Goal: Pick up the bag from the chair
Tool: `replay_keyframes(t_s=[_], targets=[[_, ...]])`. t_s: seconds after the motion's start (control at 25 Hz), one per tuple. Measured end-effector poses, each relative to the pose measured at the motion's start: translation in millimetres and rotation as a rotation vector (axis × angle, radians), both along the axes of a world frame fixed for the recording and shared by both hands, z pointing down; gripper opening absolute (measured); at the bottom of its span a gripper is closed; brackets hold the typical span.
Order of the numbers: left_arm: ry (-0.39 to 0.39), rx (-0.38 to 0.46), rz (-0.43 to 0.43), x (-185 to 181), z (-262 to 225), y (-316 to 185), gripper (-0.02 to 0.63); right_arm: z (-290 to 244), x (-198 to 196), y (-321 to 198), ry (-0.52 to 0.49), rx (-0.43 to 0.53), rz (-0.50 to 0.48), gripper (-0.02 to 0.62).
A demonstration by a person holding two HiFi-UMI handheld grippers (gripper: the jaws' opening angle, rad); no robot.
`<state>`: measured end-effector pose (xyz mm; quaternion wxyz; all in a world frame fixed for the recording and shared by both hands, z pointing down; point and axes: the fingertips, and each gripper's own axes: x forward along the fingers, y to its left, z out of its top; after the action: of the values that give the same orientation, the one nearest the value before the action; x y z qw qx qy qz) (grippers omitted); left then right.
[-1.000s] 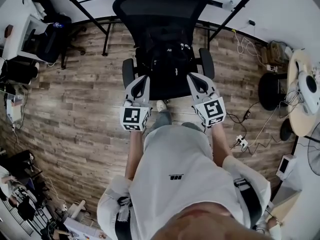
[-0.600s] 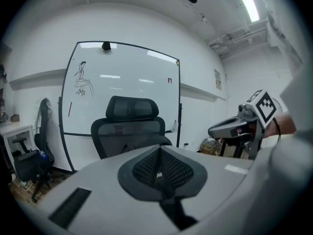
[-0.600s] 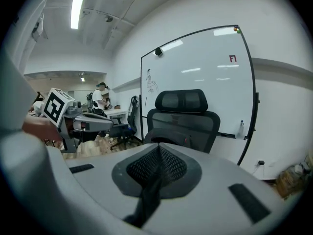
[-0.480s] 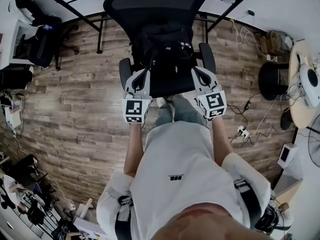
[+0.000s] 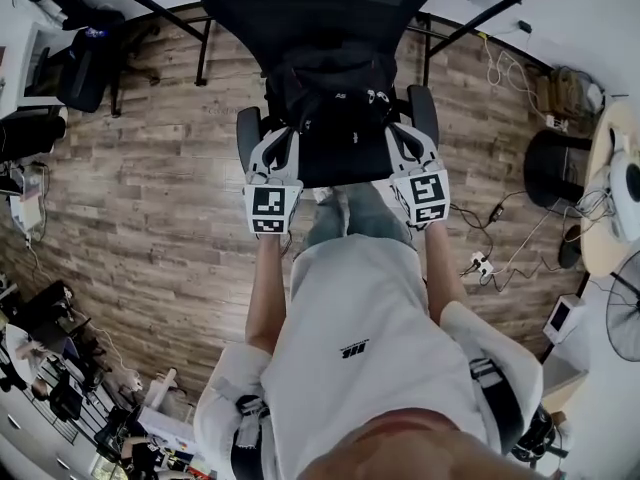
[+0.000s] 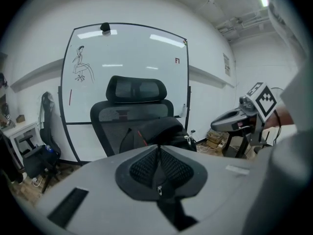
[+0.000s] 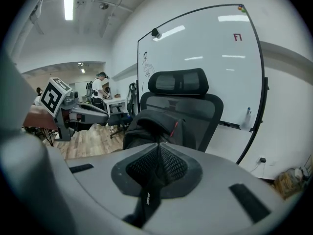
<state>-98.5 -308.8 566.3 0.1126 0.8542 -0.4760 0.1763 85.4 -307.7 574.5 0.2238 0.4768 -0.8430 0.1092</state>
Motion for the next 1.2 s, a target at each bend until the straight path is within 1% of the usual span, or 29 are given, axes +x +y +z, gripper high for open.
replay_keyframes(t_s=[0.12, 0.24, 0.44, 0.52, 0.6, 0.68, 0.8, 1.2], targets=[[-0.015, -0.021, -0.019, -0.4, 12.7, -8.4, 0.011, 16.6, 3.5, -9.9, 0.015, -0.024, -0.012, 0.009], [-0.034, -0.043, -0.035, 0.3, 28.2, -15.5, 0.012, 34.3, 10.7, -17.2, 0.036, -0.057, -0.016, 0.032], [-0.06, -0.08, -0.053, -6.2, 52.6, -34.0, 0.014, 53.5, 14.8, -39.0, 0.059, -0.076, -0.01, 0.054], [-0.071, -0.091, -0.058, -6.8, 60.1, -39.2, 0.031, 60.5, 18.0, -42.7, 0.064, -0.094, -0.009, 0.07], [-0.081, -0.104, -0.062, -6.4, 67.7, -42.7, 0.068, 67.0, 21.8, -44.4, 0.069, -0.108, -0.011, 0.091], [-0.09, -0.118, -0.067, -7.1, 75.7, -45.7, 0.093, 72.5, 23.6, -46.4, 0.065, -0.115, -0.015, 0.126], [-0.105, -0.139, -0.079, -11.2, 89.1, -51.8, 0.111, 80.7, 20.6, -52.3, 0.052, -0.124, -0.031, 0.162], [-0.111, -0.194, -0.088, -12.0, 122.2, -69.0, 0.161, 114.4, 12.2, -76.9, 0.044, -0.162, -0.073, 0.215]])
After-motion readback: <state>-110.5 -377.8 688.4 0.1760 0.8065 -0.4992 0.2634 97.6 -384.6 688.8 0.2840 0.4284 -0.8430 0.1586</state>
